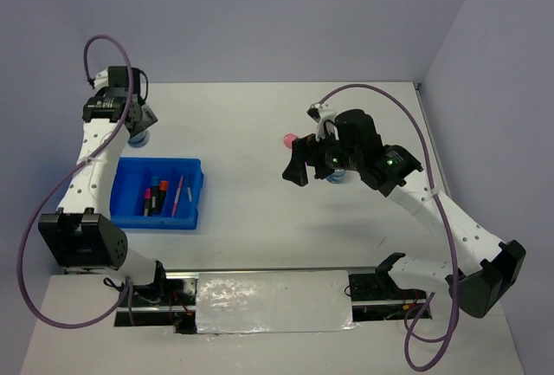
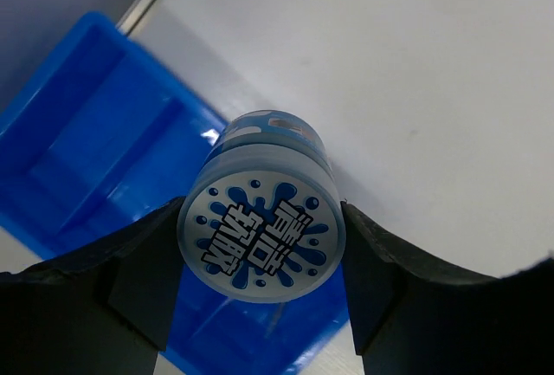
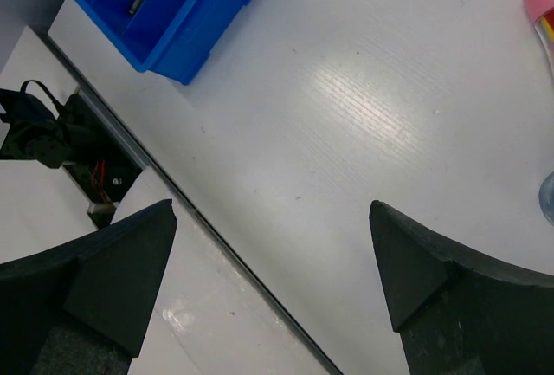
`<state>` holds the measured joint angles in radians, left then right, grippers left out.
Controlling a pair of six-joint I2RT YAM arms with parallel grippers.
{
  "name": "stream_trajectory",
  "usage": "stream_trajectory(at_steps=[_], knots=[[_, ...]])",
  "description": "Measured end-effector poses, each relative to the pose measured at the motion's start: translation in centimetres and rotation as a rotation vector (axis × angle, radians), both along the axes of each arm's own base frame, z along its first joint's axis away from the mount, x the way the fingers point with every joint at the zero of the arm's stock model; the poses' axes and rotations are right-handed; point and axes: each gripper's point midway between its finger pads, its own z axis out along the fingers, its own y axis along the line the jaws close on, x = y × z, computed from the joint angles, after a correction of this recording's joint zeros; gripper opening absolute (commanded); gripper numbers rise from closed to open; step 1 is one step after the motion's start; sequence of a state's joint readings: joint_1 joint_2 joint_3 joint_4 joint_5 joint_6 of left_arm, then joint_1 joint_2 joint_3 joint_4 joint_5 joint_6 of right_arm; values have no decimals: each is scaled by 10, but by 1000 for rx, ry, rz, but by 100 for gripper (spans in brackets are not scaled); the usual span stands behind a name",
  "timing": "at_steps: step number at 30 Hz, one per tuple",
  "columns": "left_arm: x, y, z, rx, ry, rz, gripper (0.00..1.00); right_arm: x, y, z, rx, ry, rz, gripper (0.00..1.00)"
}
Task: Sort the stationery into containers
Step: Place the stationery in the storage box.
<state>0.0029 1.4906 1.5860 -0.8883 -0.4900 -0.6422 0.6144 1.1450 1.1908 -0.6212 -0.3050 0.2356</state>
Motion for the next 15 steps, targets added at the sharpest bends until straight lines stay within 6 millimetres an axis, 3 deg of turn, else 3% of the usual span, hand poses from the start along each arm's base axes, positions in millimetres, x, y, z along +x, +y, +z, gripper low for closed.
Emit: stream_trajectory(at_steps=[3,7,10,15], knots=[[-19,30,-37,-22,101,83,0,2,2,-1,-3,6,7,100],[-35,49,-81,-67,222,131,0,2,3,1,-2,-1,14,100],[-37,52,-95,-97,242,136,2,2,4,1,0,0,17,100],[-32,55,-100,-102,226,139,13,1,4,1,-1,-2,22,100]])
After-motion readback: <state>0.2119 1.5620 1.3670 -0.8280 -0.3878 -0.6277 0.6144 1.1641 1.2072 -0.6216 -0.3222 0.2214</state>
